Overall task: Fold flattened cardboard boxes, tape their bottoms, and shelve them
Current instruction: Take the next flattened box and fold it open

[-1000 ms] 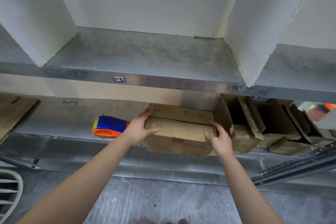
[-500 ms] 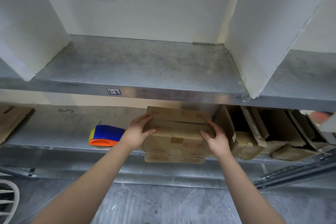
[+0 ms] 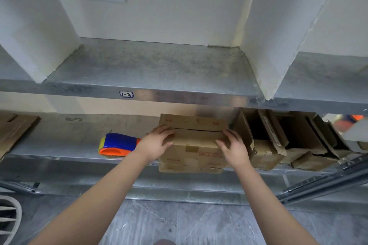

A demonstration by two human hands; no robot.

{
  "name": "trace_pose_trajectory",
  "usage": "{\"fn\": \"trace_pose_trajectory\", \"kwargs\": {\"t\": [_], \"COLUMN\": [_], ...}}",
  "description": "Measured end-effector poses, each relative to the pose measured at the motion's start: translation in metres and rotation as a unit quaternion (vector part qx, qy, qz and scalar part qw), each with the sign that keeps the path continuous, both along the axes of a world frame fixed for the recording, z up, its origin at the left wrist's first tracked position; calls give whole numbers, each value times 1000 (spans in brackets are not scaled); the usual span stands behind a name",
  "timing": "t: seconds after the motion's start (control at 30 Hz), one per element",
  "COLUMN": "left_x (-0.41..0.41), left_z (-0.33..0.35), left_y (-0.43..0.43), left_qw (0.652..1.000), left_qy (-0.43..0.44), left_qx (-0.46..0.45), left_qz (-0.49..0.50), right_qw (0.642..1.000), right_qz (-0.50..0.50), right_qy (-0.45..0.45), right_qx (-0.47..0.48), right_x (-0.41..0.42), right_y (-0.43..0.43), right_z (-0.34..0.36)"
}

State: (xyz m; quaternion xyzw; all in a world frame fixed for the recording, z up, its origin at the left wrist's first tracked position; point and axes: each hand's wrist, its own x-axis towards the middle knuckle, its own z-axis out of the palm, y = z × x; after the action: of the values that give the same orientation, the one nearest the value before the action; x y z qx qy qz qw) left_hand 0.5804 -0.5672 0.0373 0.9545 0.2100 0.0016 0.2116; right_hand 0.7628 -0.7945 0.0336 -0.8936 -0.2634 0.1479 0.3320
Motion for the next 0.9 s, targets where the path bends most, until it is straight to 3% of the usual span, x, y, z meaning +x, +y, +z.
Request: {"fn": "trace_pose_trajectory", "kwargs": {"t": [0.2, 0.5, 0.63, 0.9], "left_x": [-3, -39, -81, -153], "left_z": [14, 28, 29, 19], "left_y": [-11, -16, 6, 77], "left_qw": [990, 958, 951, 964], "left_qy": [-45, -66, -49, -6], "left_qx": [130, 268, 298, 263], "left_qz": [-37, -73, -71, -35], "right_qw": [991, 942, 926, 921], "right_qz": [44, 166, 226, 268], "right_qy": [-124, -288, -301, -282], "right_qx": [-36, -50, -36, -21], "right_x": [-12, -64, -103, -181], "right_y": [-16, 19, 59, 147], "right_z": [14, 38, 38, 23]}}
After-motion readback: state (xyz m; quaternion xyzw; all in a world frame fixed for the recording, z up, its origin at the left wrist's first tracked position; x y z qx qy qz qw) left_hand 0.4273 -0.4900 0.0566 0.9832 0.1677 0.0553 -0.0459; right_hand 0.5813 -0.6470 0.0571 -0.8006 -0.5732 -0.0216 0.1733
